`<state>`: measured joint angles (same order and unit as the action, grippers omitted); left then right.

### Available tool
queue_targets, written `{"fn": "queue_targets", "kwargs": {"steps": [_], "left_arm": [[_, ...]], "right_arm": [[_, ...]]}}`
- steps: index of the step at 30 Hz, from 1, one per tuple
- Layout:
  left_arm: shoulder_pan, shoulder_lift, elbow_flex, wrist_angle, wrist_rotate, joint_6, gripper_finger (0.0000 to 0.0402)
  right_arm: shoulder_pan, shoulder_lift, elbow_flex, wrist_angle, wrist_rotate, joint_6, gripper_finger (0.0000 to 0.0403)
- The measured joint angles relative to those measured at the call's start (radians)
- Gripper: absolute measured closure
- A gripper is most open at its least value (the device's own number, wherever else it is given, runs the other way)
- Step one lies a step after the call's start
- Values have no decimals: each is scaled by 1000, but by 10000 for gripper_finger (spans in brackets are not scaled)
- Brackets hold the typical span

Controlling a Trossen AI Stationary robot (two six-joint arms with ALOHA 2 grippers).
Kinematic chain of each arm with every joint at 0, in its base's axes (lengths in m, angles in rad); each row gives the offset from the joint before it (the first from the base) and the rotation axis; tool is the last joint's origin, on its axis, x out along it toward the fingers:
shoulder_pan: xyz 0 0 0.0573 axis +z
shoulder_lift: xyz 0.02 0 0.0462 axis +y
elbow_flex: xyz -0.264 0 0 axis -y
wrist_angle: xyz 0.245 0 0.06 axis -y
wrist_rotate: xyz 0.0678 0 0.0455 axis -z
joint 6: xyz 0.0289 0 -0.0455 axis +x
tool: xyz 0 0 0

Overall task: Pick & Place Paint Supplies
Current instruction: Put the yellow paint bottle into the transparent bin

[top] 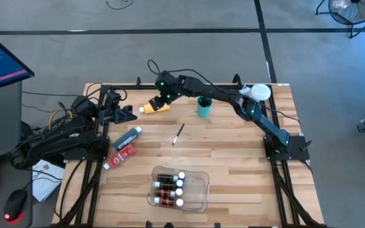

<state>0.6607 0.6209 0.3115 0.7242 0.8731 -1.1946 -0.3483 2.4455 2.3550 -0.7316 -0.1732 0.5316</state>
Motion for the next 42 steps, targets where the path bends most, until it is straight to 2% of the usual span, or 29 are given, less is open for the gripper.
{"fn": "queue_targets", "kwargs": {"steps": [5, 8, 14, 23, 29, 33, 42], "left_arm": [[-13, 1, 0, 0, -3, 0, 400], [-13, 2, 0, -2, -8, 0, 400], [-14, 2, 0, -2, -12, -1, 400], [-14, 0, 0, -1, -13, -18, 400], [-14, 0, 0, 0, -13, -22, 400], [-14, 0, 0, 1, -12, -26, 400], [-14, -5, 0, 2, -12, -42, 400]], "right_arm": [[-29, 13, 3, 115, -69, 69, 261], [-66, 21, -2, 66, -74, 87, 262], [-105, 19, -1, 107, -66, 56, 262], [-37, 86, 0, 40, -65, 44, 270], [-11, 91, 0, 97, 57, 34, 277], [-18, 91, 0, 148, 74, 36, 282], [-19, 98, 0, 58, 143, 46, 297]]}}
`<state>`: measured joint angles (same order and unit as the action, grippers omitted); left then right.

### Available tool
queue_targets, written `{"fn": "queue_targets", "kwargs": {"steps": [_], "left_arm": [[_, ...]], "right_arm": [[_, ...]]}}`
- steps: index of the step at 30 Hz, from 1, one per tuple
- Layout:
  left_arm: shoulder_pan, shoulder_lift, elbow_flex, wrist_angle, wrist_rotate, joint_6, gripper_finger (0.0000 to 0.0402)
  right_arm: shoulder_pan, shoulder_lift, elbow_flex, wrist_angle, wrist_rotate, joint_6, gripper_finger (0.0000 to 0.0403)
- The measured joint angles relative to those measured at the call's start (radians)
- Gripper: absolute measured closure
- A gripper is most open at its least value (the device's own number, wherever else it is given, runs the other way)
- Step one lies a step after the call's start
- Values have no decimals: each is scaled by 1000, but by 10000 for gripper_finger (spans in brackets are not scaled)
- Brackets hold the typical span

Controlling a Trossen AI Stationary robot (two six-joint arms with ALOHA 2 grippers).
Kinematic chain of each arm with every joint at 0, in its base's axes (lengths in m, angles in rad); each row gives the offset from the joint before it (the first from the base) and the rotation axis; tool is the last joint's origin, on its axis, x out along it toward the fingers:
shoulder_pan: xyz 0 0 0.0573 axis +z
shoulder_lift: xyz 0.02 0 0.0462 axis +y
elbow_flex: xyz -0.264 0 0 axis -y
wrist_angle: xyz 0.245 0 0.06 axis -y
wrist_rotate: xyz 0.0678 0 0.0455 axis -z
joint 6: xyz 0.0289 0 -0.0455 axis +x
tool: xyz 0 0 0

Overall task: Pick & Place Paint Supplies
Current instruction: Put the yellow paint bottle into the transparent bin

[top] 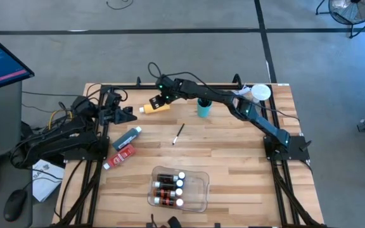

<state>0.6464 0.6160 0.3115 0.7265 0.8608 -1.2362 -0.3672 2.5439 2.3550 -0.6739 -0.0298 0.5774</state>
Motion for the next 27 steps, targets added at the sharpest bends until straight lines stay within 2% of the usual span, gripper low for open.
{"fn": "queue_targets", "kwargs": {"steps": [12, 27], "left_arm": [[0, -2, 0, 2, -5, 0, 400], [0, -2, 0, 16, -22, -2, 400]], "right_arm": [[-8, 0, 0, -24, 3, 19, 306], [-84, 0, 0, 35, -210, 278, 306]]}}
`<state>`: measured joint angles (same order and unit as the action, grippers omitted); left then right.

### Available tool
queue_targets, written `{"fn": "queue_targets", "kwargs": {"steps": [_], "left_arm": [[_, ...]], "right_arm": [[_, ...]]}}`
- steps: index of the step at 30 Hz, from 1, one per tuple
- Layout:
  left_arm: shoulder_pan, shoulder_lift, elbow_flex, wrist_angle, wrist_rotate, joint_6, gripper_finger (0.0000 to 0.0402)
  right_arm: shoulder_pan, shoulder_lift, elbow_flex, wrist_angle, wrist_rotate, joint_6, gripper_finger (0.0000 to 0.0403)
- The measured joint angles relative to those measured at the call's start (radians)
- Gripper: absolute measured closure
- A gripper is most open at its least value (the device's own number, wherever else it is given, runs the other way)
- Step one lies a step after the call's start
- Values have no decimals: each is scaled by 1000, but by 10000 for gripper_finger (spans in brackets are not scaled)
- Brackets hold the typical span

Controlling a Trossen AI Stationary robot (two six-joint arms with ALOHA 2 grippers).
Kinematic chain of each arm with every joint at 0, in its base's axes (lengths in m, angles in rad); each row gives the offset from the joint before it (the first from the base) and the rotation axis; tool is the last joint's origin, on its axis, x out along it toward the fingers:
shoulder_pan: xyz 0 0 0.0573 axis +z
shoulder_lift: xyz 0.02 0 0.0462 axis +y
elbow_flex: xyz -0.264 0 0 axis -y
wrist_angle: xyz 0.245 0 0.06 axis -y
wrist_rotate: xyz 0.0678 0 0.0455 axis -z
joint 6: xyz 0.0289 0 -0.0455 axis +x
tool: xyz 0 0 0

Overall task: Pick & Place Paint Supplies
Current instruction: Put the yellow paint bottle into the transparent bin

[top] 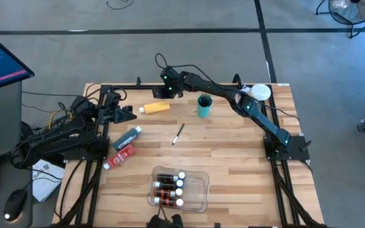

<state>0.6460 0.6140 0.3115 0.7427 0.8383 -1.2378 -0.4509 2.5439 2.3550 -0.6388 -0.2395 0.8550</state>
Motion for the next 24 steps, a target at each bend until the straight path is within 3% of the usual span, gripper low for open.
{"fn": "queue_targets", "kwargs": {"steps": [10, 19, 24], "left_arm": [[0, -14, 0, 11, 0, -1, 400], [0, -55, 0, 18, -4, 1, 400], [0, -58, 0, 23, -9, 1, 400]], "right_arm": [[-57, 0, 0, 46, -123, 229, 306], [-61, -10, 1, 44, -239, 327, 306], [-34, -13, 2, 37, -174, 316, 306]]}}
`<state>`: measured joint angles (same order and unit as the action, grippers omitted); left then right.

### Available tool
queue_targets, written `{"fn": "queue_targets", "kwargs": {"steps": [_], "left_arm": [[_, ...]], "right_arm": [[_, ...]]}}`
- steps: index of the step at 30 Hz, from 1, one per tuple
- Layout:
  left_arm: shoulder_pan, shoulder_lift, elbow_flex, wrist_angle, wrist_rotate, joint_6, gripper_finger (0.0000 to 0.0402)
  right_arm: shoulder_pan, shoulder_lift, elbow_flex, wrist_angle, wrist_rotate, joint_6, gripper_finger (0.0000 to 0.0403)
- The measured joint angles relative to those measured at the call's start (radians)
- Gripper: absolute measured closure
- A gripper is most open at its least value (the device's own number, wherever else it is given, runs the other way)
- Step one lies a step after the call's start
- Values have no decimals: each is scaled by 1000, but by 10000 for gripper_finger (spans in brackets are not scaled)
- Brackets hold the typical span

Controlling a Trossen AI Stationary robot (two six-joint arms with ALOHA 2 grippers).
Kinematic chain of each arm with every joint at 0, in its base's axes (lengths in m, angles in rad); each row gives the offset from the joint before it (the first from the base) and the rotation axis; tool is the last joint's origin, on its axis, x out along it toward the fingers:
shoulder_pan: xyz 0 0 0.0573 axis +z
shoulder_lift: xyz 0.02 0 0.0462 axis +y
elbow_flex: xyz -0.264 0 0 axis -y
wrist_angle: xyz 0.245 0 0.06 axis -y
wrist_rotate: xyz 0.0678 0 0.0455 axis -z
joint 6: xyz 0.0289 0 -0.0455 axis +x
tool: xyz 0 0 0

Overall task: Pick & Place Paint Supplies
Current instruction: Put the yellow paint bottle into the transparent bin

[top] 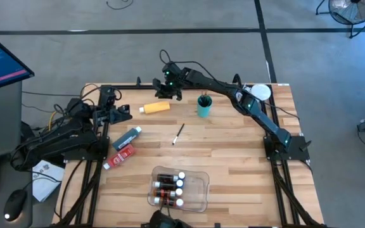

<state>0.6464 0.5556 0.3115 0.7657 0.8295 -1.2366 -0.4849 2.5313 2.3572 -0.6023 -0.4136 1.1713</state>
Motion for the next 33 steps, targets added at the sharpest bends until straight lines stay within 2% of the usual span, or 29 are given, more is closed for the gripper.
{"fn": "queue_targets", "kwargs": {"steps": [4, 7, 10, 13, 15, 18, 21, 26, 33], "left_arm": [[0, 0, 0, 0, 0, -1, 400], [0, 0, 0, 0, 0, -20, 400], [0, 0, 0, 6, 0, -25, 400], [0, 0, 0, 12, -2, -21, 400], [0, 0, 0, 19, -11, -21, 400], [0, 0, 0, 38, -12, -20, 400], [0, 0, 0, 45, -13, -21, 400], [0, -13, 0, 51, -21, -26, 400], [0, -39, 0, 54, -34, -48, 400]], "right_arm": [[8, 0, 0, -25, 10, 33, 306], [33, 2, 0, -27, -87, 97, 306], [72, -4, 0, 26, -116, 157, 306], [85, -7, 0, 155, -119, 267, 306], [80, -7, -1, 240, -107, 370, 306], [76, 4, -15, 333, -28, 484, 307], [71, 11, -23, 303, 21, 541, 316], [60, 9, -23, 191, 114, 541, 331], [71, 10, -24, 46, 181, 556, 332]]}}
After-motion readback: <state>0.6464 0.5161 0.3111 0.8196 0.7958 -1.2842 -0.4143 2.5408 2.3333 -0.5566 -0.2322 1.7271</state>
